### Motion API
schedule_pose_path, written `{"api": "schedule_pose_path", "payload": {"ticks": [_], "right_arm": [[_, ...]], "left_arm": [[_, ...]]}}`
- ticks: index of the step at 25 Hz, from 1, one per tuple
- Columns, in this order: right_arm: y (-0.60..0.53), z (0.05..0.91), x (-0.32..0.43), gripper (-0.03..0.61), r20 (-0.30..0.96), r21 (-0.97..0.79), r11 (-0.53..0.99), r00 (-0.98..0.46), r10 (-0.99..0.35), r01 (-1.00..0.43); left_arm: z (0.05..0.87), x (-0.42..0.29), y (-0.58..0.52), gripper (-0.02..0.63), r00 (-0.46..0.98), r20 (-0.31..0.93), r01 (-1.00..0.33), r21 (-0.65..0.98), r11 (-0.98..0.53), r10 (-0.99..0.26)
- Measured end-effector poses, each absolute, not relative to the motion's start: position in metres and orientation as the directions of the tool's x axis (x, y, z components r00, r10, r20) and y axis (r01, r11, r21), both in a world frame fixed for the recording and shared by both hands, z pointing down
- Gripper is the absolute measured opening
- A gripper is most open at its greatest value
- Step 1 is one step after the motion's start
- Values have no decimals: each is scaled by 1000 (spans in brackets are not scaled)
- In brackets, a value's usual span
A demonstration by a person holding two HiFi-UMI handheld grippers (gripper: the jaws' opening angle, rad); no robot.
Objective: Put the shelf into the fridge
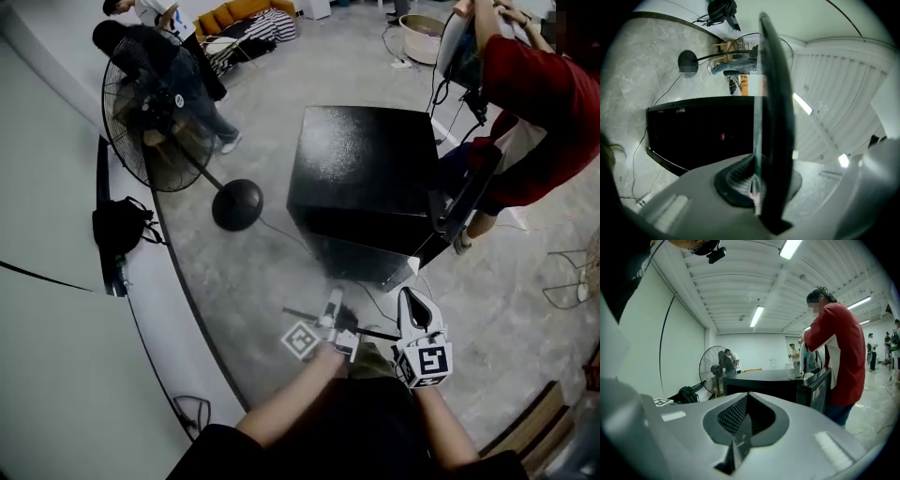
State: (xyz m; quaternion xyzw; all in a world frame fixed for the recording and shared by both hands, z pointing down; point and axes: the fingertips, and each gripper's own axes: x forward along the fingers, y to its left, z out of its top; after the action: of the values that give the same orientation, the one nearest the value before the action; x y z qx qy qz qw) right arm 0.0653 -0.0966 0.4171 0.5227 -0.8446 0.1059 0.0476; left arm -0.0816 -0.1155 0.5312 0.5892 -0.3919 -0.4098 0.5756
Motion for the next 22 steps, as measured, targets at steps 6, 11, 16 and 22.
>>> {"api": "schedule_pose_path", "payload": {"ticks": [6,11,16,22], "right_arm": [[-130,437,74,0,182,-121,517,-531,-828,-847],[-146,456,79,0,227,-99,515,-523,-821,-851],[-156,467,77,0,247,-86,501,-506,-827,-861],[-164,483,75,0,293,-108,485,-494,-819,-868]], "left_arm": [[555,-64,-148,15,316,-12,-33,999,-24,-949],[573,-65,-175,15,277,-18,-19,1000,-25,-961],[585,-72,-193,15,267,-22,0,1000,-23,-963],[603,-72,-198,15,268,-8,5,1000,-6,-963]]}}
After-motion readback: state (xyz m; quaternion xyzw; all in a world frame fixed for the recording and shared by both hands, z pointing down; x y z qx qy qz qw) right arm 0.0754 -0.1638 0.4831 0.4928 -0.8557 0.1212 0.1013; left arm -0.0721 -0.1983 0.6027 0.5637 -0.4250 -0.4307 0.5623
